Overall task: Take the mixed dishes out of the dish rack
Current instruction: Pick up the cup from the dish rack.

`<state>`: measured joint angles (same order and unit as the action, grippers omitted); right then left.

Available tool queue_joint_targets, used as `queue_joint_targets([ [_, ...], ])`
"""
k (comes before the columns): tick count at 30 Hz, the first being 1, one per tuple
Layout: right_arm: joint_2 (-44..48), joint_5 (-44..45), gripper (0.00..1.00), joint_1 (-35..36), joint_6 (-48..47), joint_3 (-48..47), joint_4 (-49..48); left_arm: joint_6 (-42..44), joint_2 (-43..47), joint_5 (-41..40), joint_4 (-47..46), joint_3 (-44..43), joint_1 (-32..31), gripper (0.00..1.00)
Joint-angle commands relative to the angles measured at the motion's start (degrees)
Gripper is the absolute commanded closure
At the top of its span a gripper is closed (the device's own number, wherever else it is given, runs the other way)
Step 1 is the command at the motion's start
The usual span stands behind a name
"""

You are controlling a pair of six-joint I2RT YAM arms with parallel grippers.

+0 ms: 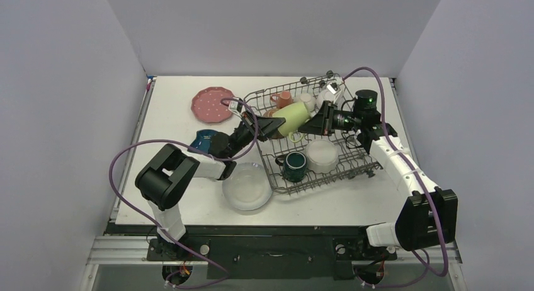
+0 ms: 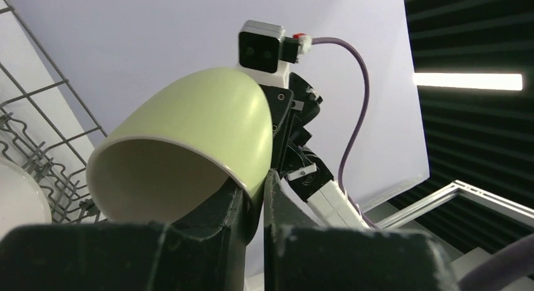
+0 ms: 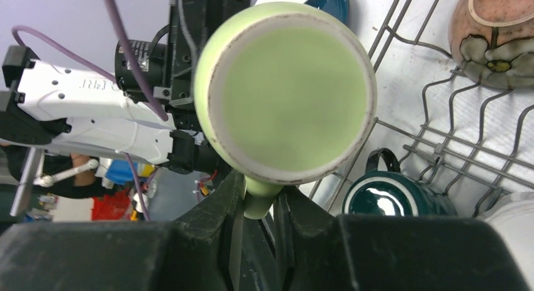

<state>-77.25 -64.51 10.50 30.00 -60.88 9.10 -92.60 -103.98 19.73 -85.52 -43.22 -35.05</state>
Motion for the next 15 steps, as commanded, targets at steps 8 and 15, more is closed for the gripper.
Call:
queue_joint_targets([
  [8, 4.4, -1.5, 0.32, 1.0, -17.8, -3.9, 9.0, 4.0, 7.7, 2.1, -8.0, 1.1, 3.9, 1.00],
  [15, 6.4, -0.3, 0.22, 0.6, -35.3, -5.9, 21.7, 4.1, 13.8, 8.8, -4.0, 5.6, 12.4, 1.00],
])
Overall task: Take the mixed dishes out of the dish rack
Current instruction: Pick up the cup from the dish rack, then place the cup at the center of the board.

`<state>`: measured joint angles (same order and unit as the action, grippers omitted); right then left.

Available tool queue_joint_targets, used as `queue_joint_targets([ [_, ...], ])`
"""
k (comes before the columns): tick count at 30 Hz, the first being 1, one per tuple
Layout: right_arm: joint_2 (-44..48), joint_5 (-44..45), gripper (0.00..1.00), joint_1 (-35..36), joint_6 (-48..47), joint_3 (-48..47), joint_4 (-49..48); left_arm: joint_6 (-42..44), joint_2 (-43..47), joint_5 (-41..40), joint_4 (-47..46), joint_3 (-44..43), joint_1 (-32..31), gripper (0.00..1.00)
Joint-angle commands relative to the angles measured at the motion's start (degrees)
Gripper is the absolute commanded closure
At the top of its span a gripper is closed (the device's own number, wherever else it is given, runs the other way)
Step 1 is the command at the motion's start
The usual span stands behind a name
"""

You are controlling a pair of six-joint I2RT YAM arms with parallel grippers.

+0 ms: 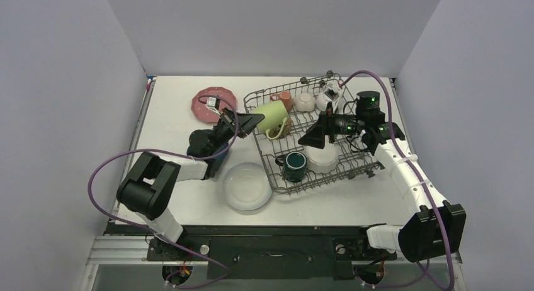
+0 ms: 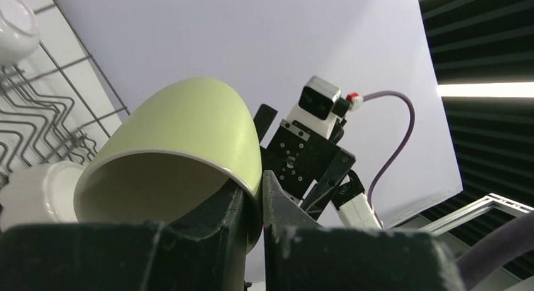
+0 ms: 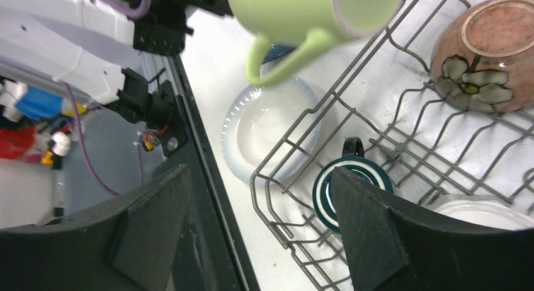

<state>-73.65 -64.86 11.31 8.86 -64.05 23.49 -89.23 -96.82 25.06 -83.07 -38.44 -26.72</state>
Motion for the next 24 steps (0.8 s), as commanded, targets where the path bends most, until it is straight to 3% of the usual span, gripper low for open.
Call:
queue_joint_targets([
  [1, 3.5, 0.6, 0.22, -0.4, -17.2, -2.6, 8.2, 1.2, 8.1, 5.0, -5.8, 1.8, 6.1, 1.00],
  [4, 4.9, 1.9, 0.21, -1.8, -21.4, -1.1, 10.3, 4.2, 13.1, 9.0, 1.4, 3.4, 10.4, 1.00],
  [6, 5.6, 2.1, 0.21, -3.0, -23.8, 1.0, 10.4, 8.7, 16.9, 13.1, 11.5, 2.7, 14.1, 1.00],
  [9, 6.0, 2.3, 0.21, -5.4, -26.1, 2.5, 10.5, 19.6, 22.1, 17.0, 36.7, -0.5, 19.4, 1.00],
  [13, 6.2, 1.7, 0.21, -7.2, -26.9, 3.4, 10.9, 41.3, 28.9, 11.6, 66.2, -9.1, 23.5, 1.00],
  [16, 6.6, 1.6, 0.21, -7.8, -27.6, 4.4, 10.9, 49.4, 29.6, 3.3, 82.4, -13.9, 25.5, 1.00],
  [18, 6.7, 2.3, 0.21, -7.9, -27.7, 4.6, 10.9, 53.3, 28.4, -1.6, 89.3, -17.1, 26.2, 1.00],
  [24, 7.1, 2.9, 0.21, -7.8, -27.7, 4.9, 10.9, 57.7, 25.5, -11.8, 97.1, -22.1, 28.4, 1.00],
])
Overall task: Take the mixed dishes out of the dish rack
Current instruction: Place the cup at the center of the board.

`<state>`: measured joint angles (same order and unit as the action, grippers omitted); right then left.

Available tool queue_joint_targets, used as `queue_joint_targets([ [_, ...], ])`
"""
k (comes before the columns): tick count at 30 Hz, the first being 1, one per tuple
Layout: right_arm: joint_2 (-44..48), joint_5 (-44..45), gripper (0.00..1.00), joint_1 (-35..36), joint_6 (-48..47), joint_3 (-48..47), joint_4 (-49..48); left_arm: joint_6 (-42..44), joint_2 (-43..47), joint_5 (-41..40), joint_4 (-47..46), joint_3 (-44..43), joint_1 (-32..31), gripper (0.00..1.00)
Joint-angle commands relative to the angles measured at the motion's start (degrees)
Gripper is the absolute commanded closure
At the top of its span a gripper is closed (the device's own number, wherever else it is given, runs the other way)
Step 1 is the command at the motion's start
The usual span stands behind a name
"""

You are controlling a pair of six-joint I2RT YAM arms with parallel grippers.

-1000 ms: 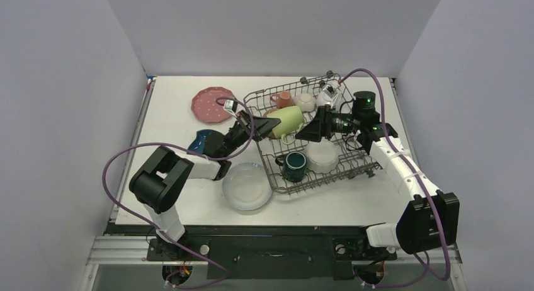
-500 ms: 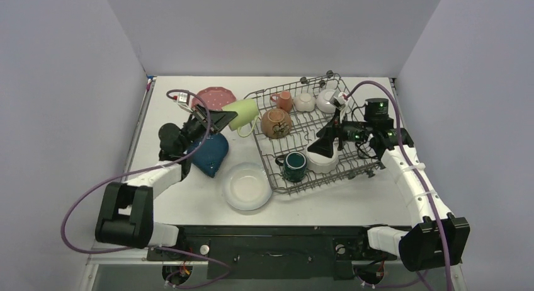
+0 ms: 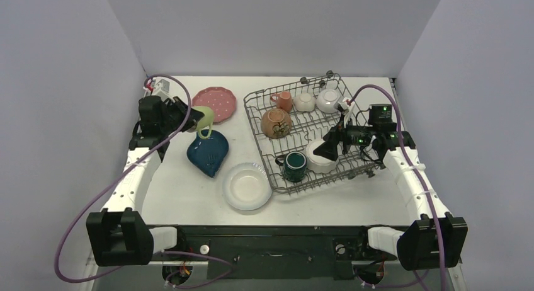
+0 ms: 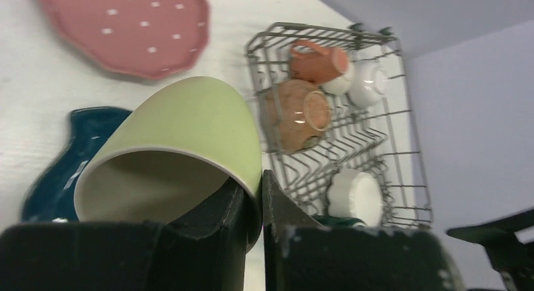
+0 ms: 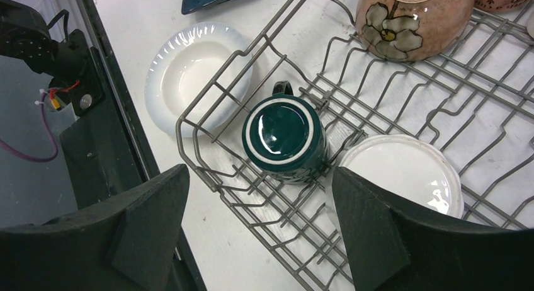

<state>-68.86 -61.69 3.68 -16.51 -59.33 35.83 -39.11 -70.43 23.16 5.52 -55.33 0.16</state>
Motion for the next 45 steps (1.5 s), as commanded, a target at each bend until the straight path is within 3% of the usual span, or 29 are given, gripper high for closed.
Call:
queue_joint_targets([
  [1, 2.4, -0.2, 0.21, -0.2, -2.3, 0.1, -1.4, 8.1, -1.5, -11.2, 9.0, -6.2, 1.7, 1.00],
  [7, 1.7, 0.1, 0.21, -0.1, -2.3, 0.2, -1.4, 9.1, -7.2, -28.3, 15.2, -12.1, 1.9, 1.00],
  [13, 0.6, 1.3, 0.21, 0.7, -2.6, 0.1, -1.4, 8.8, -16.6, -36.8, 22.3, -19.9, 2.5, 1.00],
  [21, -6.7, 13.9, 0.21, 8.7, 0.6, -5.5, -4.3, 10.5, -26.5, -36.6, 24.2, -25.5, 4.6, 1.00],
  [27, -19.1, 31.5, 0.22, 15.1, 4.3, -20.3, -4.2, 10.3, -31.5, -32.0, 24.4, -26.6, 8.5, 1.00],
  [33, -33.1, 36.6, 0.21, 15.6, 18.7, -33.1, -7.3, 10.5, -34.1, -30.2, 24.8, -27.3, 9.4, 1.00],
  [36, -38.1, 39.5, 0.21, 16.2, 21.8, -38.6, -8.3, 10.6, -34.7, -29.6, 25.0, -27.5, 9.7, 0.93],
  [41, -49.7, 44.7, 0.20, 17.0, 14.2, -55.5, -2.1, 10.7, -35.0, -28.5, 25.1, -27.7, 9.8, 0.80],
  [45, -56.5, 48.3, 0.19, 17.3, 13.4, -63.8, -0.7, 10.6, -34.8, -27.8, 25.2, -27.7, 9.8, 0.70],
])
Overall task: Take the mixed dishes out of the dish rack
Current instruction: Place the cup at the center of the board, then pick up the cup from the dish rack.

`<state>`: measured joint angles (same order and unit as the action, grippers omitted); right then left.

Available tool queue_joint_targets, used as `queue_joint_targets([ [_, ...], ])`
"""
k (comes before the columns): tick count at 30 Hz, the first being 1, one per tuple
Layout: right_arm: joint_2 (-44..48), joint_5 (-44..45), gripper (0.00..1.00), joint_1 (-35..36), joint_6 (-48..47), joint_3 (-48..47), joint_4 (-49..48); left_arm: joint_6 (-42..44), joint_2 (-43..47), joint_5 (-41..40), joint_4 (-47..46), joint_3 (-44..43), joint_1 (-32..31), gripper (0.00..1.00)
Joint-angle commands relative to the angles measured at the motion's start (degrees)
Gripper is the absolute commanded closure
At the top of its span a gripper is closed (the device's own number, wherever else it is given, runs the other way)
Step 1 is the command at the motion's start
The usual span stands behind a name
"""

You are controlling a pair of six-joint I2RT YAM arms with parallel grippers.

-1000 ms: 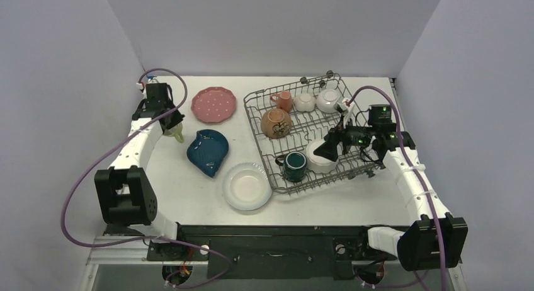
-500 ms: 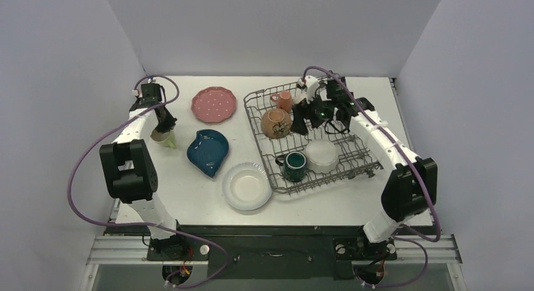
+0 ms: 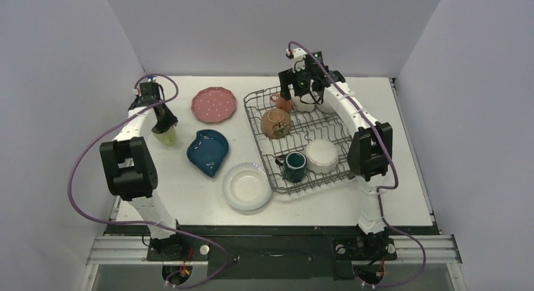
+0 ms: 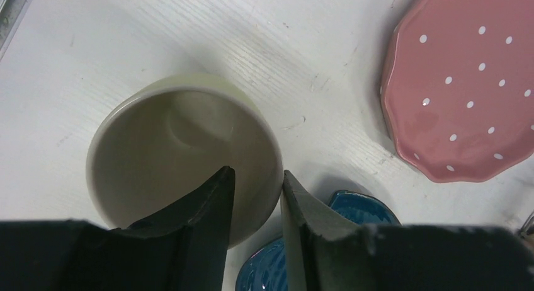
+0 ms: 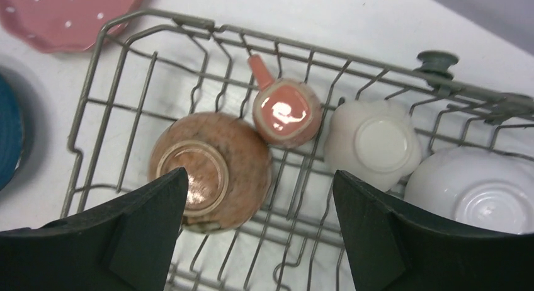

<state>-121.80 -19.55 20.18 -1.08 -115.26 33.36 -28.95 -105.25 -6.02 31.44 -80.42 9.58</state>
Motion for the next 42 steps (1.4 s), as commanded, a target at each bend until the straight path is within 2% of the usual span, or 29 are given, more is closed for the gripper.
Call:
queue_joint_targets([
  [1, -4.5, 6.7, 0.19, 1.0, -2.1, -8.8, 1.8, 0.5, 0.0, 1.6, -0.7, -2.7, 0.4, 0.68],
  [12, -15.8, 11.9, 0.16, 2.6, 0.5, -18.5, 0.0, 0.6, -0.1, 4.2, 0.0, -2.8, 0.4, 0.57],
  [16, -17.9, 13.0, 0.16, 2.7, 1.1, -19.8, -0.7, 0.7, 0.8, 4.1, 0.4, -2.5, 0.4, 0.49],
  [22, -20.2, 14.0, 0.16, 2.7, 1.1, -20.8, -1.6, 0.4, 4.2, 2.7, 1.2, -2.3, 0.6, 0.29],
  [28, -21.9, 14.6, 0.18, 2.7, 1.1, -21.3, -2.8, 1.9, 9.5, 4.3, 0.5, 0.1, 1.0, 0.16],
  [30, -22.3, 14.6, 0.22, 2.8, 1.1, -21.5, -2.9, 2.4, 11.6, 5.7, -0.3, 1.4, 1.2, 0.11],
  [31, -22.4, 14.5, 0.26, 2.8, 1.1, -21.5, -2.9, 2.5, 13.1, 8.0, -1.1, 1.9, 1.2, 0.08],
  [32, -22.5, 14.2, 0.29, 2.7, 1.1, -21.4, -2.9, 2.9, 13.7, 9.0, -1.5, 2.9, 1.4, 0.01],
  [35, -21.6, 13.6, 0.48, 2.7, 1.1, -20.8, -2.9, 3.6, 17.1, 13.3, -3.3, 4.7, 1.5, 0.03],
  [40, -17.5, 11.6, 0.68, 2.1, 0.2, -17.2, -3.9, 4.9, 22.4, 20.2, -6.1, 8.0, 1.7, 0.04],
  [42, -15.2, 10.6, 0.75, 1.9, 0.0, -15.6, -4.6, 4.4, 24.8, 26.1, -8.8, 10.2, 1.8, 0.04],
])
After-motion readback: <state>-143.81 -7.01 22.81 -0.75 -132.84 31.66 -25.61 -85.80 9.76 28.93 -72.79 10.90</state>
